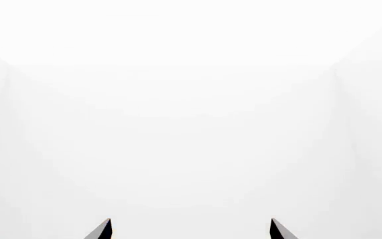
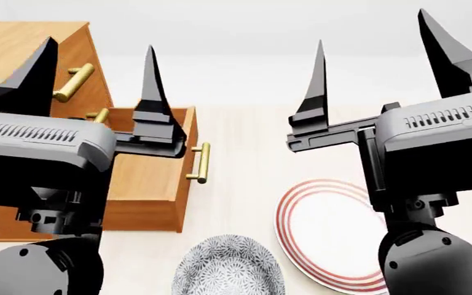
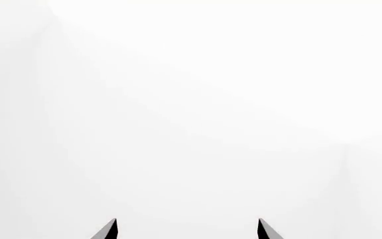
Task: Open the bottom drawer of the cabinet.
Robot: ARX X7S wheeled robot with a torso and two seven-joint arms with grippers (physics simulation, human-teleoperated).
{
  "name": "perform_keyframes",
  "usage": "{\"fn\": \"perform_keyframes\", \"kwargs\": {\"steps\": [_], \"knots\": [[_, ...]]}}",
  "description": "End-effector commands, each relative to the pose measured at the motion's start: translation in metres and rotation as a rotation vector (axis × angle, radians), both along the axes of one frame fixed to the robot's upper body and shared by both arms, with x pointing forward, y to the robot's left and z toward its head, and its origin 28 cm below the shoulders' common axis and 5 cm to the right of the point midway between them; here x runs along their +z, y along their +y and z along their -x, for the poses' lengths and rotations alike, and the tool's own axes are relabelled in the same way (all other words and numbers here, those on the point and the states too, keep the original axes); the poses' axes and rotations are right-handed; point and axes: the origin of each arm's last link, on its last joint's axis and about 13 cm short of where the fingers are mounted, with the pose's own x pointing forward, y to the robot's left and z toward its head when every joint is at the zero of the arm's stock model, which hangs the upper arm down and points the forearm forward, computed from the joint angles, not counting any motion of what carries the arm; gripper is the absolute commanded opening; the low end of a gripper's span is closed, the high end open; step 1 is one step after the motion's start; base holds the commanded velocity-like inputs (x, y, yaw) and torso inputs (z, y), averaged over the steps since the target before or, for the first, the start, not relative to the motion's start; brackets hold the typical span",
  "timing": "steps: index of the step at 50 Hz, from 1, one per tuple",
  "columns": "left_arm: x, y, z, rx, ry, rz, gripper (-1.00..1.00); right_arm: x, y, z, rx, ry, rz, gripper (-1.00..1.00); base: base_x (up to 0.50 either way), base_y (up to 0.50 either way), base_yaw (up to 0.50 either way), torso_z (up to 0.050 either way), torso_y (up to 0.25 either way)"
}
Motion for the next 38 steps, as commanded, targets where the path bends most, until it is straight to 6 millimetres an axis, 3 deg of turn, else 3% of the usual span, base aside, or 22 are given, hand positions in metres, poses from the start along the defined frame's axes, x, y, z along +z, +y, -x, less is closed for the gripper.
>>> {"fn": "perform_keyframes", "kwargs": {"steps": [1, 10, 38], "knots": [[0.033, -0.004, -0.006, 0.004, -0.071, -0.003, 1.00, 0.022, -0.002, -0.014, 0.006, -0.037, 0.018, 1.00, 0.00, 0.00, 0.00, 0.000, 0.000], [0.050, -0.005, -0.006, 0.001, -0.111, 0.001, 1.00, 0.045, 0.000, -0.017, 0.014, -0.084, 0.038, 1.00, 0.00, 0.00, 0.00, 0.000, 0.000], [0.064, -0.004, 0.004, -0.004, -0.172, 0.015, 1.00, 0.061, 0.005, 0.000, 0.035, -0.162, 0.072, 1.00, 0.00, 0.00, 0.00, 0.000, 0.000]]}}
